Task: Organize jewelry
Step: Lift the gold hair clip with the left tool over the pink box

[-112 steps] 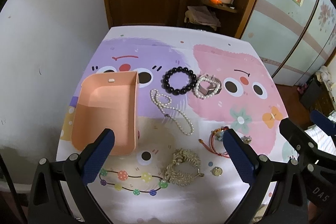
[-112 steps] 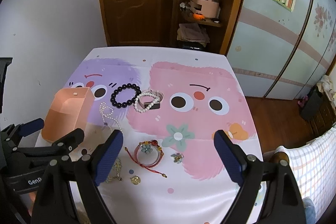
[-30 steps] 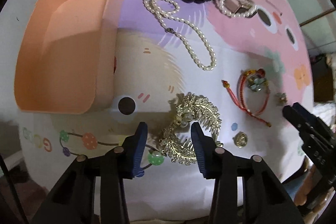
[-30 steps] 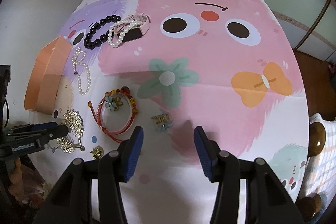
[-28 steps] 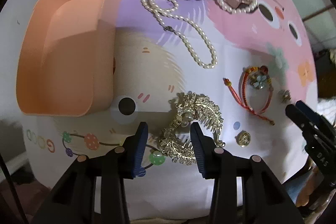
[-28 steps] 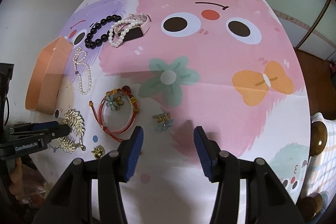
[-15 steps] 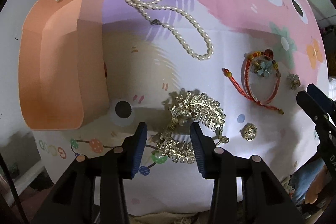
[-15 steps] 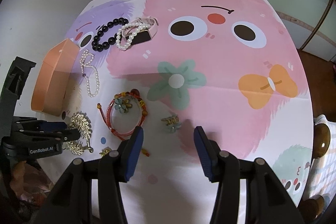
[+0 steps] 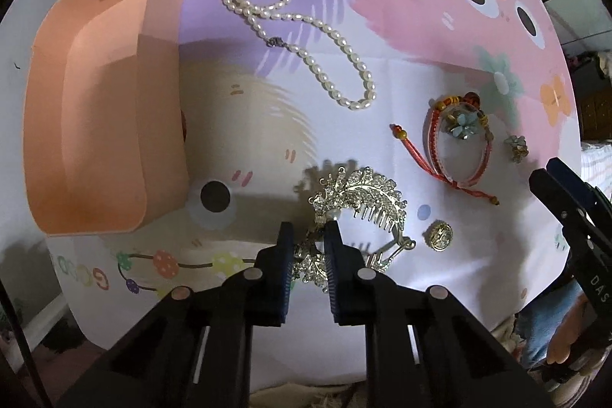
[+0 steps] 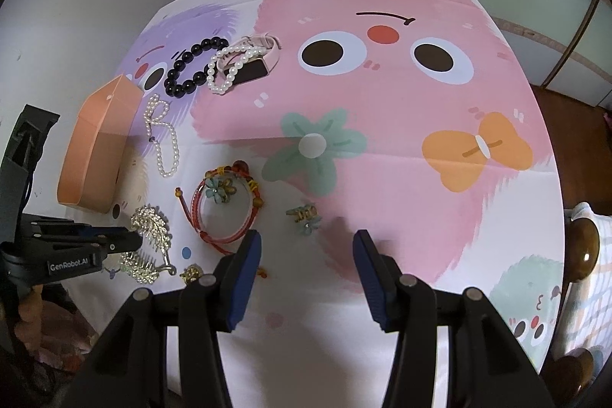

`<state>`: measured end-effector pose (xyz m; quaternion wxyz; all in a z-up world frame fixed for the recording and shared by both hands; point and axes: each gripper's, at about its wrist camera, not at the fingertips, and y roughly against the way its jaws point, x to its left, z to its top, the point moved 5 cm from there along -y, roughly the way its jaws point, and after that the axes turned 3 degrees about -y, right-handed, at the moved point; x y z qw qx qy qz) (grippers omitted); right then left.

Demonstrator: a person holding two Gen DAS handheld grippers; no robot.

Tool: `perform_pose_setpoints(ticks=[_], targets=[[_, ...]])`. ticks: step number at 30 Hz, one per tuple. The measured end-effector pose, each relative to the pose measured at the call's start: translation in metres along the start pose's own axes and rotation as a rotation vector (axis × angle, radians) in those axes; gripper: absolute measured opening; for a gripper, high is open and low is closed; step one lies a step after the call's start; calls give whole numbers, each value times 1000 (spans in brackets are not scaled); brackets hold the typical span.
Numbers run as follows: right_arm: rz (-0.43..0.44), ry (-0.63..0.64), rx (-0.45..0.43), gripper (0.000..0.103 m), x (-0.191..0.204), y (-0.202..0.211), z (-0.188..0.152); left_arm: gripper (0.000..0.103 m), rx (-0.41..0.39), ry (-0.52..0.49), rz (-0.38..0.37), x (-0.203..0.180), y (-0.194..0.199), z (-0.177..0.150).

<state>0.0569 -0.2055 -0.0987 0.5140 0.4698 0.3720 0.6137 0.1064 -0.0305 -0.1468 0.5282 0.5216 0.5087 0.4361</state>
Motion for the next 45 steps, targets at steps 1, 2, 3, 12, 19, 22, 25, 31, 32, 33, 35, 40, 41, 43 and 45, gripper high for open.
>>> perform_pose_setpoints(ticks=[1,2,3,12,19,22,25,31,32,33,35,40,41,43,45], targets=[[-1,2,-1,50,0,0,0,13,-6,-1,1,-1,2,1],[-2,3,-2,50,0,1,0,13,-12,-1,0,-1,3,2],[-4,4,-1,50,1,1,0,13,-19,-4,-1,-3,3,1],[-5,55,-14,50,15,8,-3,10,-84,-10,-15,-3,31,-11],[-15,77,-12,50,23,8,-4,9,-136,-12,-13,13,54,-24],[-17,86,-16,50,25,9,-2,9,-159,-13,-13,12,63,-30],[-24,93,-20,50,26,10,1,9,-182,-10,-23,15,74,-34],[-42,104,-37,50,27,16,21,9,-264,15,-43,32,117,-35],[-42,107,-42,50,28,17,25,9,-278,23,-46,36,125,-34],[-40,109,-49,50,30,20,32,9,-289,29,-47,38,130,-32],[-33,108,-61,50,32,24,45,9,-321,44,-43,46,144,-28],[-10,110,-86,50,43,31,75,9,-387,93,-26,75,172,-18],[-5,113,-89,50,47,32,81,9,-393,99,-22,79,174,-16],[6,117,-90,50,53,30,89,9,-406,121,-13,93,177,-13],[15,113,-82,50,58,26,96,9,-413,138,3,105,176,-10]])
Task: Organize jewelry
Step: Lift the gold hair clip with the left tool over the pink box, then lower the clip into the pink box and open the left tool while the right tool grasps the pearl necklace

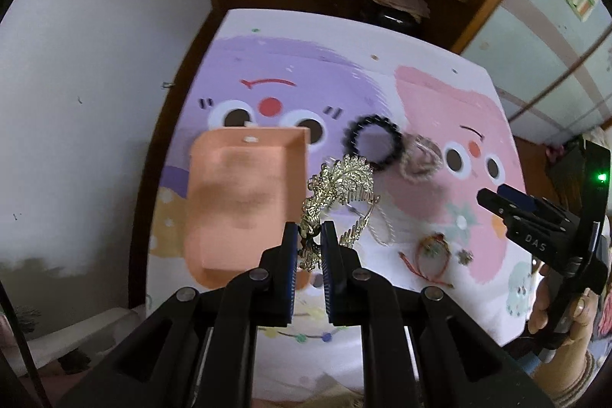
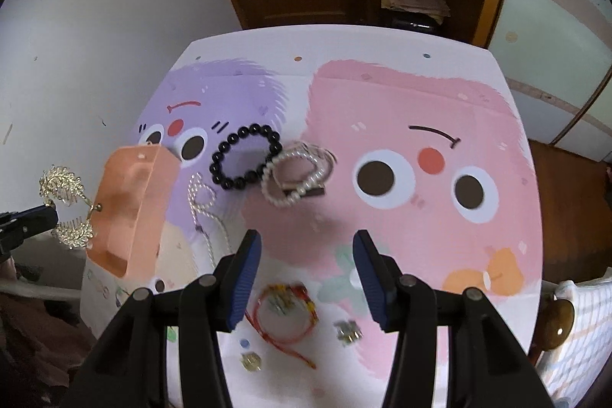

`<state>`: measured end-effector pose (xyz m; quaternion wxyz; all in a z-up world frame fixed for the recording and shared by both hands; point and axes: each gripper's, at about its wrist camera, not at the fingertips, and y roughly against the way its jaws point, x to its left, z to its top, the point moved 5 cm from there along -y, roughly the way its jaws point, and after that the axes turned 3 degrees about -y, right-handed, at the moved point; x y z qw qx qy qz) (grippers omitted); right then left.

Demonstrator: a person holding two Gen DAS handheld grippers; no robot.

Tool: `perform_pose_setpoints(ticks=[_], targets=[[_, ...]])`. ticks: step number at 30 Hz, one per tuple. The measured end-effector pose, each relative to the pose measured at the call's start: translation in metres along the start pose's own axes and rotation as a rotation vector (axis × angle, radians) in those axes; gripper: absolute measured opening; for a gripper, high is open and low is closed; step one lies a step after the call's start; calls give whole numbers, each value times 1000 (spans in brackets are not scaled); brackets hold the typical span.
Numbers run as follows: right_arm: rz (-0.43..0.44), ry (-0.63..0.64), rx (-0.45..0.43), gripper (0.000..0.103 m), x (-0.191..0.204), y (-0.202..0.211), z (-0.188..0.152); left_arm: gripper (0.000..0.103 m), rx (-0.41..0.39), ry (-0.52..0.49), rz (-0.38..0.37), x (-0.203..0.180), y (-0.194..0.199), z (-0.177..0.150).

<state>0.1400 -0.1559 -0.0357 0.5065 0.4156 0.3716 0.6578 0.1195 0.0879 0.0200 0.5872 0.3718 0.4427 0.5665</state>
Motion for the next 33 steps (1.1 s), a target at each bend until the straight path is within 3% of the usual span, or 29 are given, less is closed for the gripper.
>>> perform_pose_setpoints(ticks=[8,15,23,33], targets=[[85,-23,99,42,21,-38,7,9,39,42,54,34,-45,-1],[92,84,173,42,70,-71,6,9,94,78,50,52,-86,-10],[95,199,237,42,123,-108,12,9,121,111,32,65,-106,-14],[100,272,307,39,145,-131,15,9,143,131,0,73,-116,-15]])
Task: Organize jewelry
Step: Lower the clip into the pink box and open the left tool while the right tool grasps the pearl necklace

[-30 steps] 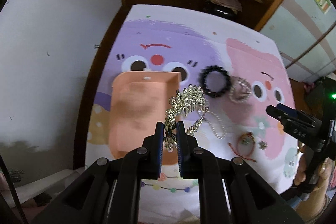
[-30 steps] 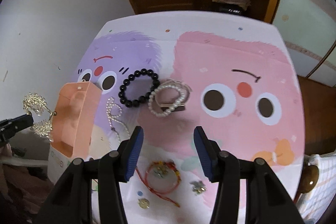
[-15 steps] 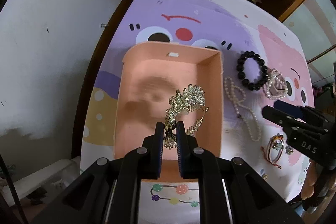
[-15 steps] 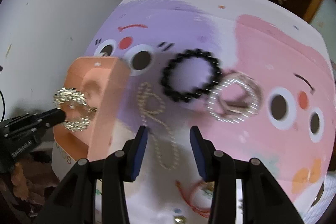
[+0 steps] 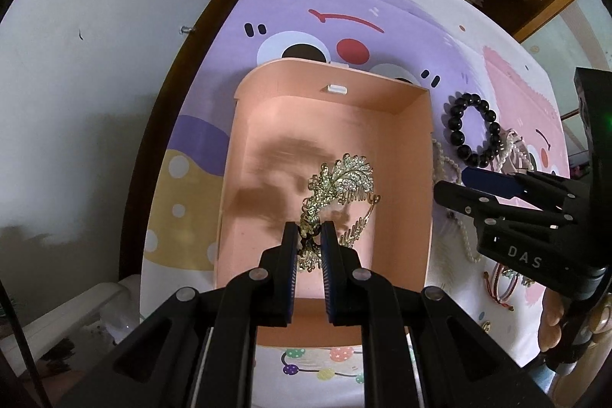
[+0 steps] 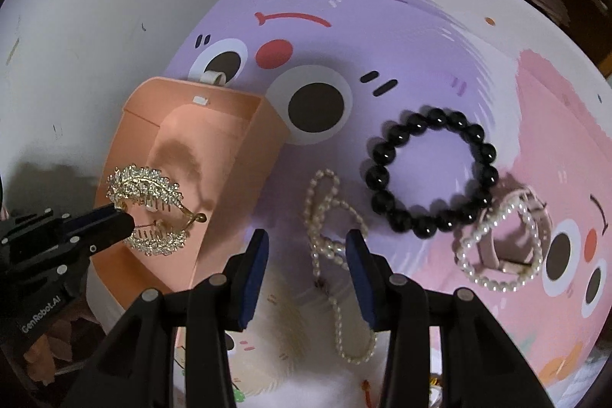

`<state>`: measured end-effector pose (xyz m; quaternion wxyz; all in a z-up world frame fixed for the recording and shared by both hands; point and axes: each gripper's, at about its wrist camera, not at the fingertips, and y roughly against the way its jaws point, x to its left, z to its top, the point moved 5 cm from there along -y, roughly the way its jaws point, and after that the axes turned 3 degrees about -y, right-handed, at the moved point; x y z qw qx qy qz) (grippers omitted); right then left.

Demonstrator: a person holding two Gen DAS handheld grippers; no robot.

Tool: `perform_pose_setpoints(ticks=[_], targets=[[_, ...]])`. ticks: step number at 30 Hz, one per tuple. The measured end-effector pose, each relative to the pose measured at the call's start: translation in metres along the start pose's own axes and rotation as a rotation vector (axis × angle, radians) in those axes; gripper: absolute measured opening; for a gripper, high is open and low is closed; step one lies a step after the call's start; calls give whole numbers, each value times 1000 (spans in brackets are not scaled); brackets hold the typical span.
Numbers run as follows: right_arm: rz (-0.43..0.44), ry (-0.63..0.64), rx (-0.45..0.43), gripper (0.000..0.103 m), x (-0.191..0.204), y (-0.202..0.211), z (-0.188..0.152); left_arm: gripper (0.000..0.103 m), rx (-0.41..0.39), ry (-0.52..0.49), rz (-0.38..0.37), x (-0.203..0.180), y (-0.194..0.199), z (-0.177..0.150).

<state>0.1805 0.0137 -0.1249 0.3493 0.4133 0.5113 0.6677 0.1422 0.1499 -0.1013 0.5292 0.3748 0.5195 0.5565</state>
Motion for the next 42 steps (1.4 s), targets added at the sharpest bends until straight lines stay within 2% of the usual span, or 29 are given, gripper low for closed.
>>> perform_pose_setpoints(ticks=[3,8,13,18,22,28,35,37,42], targets=[[1,26,24,30,6,-7,4,9,3,4,-4,1,-1,0],[-21,56,45,24,12,-21,12,9,11,6,-5,3,-3,0],[-58,75,53,7,14,-28,15,10,15,4,-5,2,-5,0],[-67,72,26,5,15,-21,10,10,15,-1,-9,1,-4,0],[-50,63,-18,5,9,6,-2,10,5,-14,-6,-2,3,-2],[-14,68,-113,5,23,58,-8,10,-12,-25,12,-4,13,-3],[49,98,-251,5,51,133,5,13,-52,-19,20,-1,36,-1],[69,111,-282,5,60,149,8,15,-74,-21,25,-1,46,1],[86,158,-336,5,87,175,16,31,-138,-15,40,3,72,4]])
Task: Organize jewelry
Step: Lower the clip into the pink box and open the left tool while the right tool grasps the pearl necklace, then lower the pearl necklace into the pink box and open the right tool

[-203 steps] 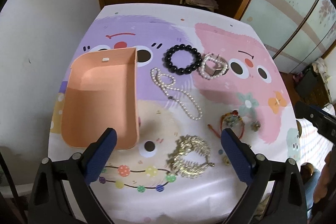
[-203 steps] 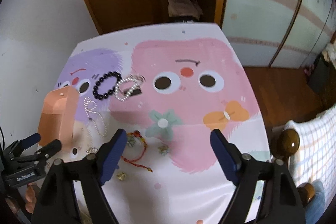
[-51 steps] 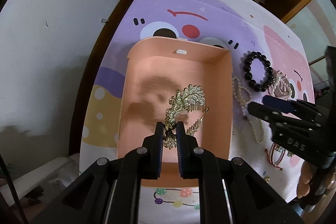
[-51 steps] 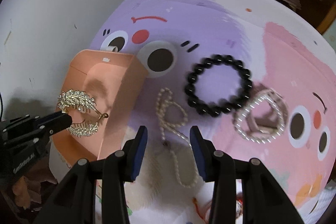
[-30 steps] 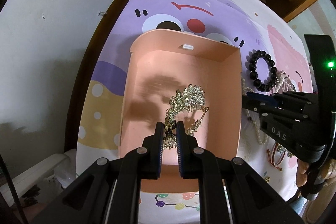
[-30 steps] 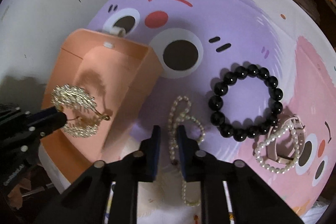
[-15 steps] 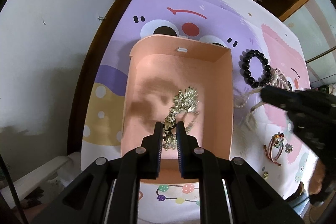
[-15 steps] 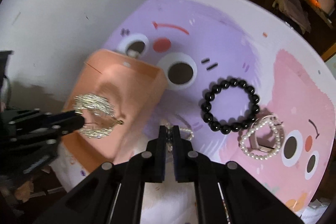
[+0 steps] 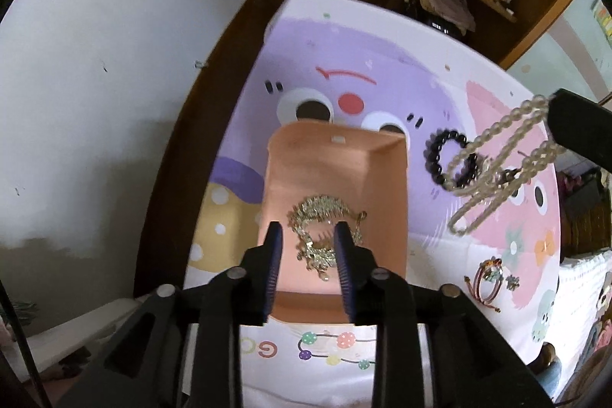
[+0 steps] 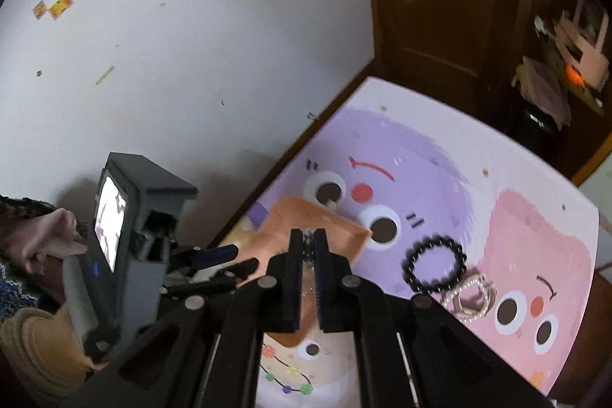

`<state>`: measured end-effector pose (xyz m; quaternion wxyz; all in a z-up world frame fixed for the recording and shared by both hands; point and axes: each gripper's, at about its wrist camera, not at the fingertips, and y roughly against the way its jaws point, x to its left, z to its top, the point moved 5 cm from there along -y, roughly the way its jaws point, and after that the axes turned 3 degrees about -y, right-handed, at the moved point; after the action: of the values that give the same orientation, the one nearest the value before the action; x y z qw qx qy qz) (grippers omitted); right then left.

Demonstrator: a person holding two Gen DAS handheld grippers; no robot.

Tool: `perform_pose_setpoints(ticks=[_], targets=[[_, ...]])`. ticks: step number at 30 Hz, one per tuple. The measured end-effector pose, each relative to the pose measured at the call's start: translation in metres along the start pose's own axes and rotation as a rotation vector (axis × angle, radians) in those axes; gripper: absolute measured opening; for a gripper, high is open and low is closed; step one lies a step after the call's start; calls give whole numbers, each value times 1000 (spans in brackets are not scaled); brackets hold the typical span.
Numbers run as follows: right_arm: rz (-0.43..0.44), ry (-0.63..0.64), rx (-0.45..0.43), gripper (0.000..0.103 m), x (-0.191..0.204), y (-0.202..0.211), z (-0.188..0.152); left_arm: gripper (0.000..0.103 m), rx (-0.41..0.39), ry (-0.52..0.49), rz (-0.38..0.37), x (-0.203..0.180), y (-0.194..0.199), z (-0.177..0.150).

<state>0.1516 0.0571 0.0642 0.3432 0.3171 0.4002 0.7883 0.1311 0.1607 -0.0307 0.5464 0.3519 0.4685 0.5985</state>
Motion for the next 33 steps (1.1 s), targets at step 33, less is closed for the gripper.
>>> perform_pose_setpoints(ticks=[33], targets=[[-31,-110,191,6,-12,-98,-21,74,-58,16,85,17,0,-13]])
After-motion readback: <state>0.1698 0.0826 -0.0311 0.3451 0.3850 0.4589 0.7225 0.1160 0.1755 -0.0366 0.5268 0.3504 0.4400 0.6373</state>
